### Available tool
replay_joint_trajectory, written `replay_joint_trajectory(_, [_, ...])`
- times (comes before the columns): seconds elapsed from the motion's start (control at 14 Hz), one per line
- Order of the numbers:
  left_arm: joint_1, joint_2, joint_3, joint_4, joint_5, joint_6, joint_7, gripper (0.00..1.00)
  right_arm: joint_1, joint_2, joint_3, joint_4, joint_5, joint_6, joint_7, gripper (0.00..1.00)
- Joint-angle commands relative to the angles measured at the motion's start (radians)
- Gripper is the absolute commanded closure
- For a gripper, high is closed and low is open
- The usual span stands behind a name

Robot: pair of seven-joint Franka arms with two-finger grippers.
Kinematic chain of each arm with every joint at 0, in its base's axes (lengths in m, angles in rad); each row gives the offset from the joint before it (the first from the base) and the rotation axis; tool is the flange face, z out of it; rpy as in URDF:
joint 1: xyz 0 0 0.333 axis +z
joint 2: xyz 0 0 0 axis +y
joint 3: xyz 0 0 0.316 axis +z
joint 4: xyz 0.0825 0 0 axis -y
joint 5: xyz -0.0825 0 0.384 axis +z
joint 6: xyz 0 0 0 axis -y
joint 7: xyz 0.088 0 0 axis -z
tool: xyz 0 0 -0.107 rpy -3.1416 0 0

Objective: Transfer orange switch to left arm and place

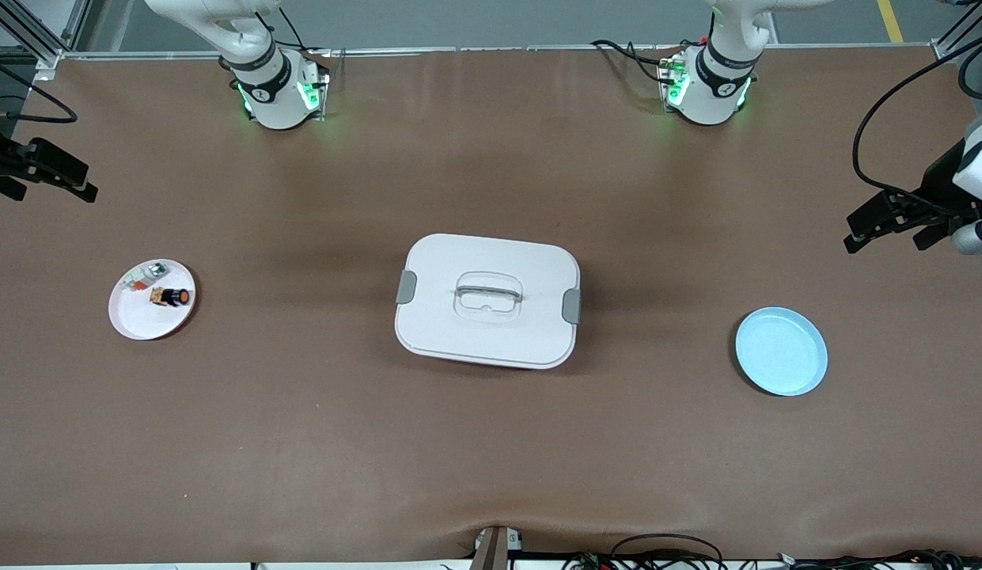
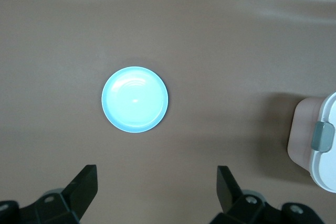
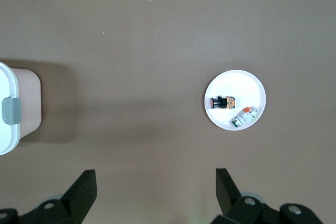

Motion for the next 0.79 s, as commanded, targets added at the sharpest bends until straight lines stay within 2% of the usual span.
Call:
replay_joint_trajectory(0.0, [-0.001,0.009,-0.001,0.02,0.015,-0.021,0.014,0.0,0.003,-0.029,0.001,-0.031,-0.017,0.006,0.014,0.0])
replay_joint_trajectory(0.72, [0.0,0.01,0.001,0.025,0.015,-0.021,0.015,0.0,0.005,-0.038,0.006,-0.044,-0.009,0.009,0.013,0.0])
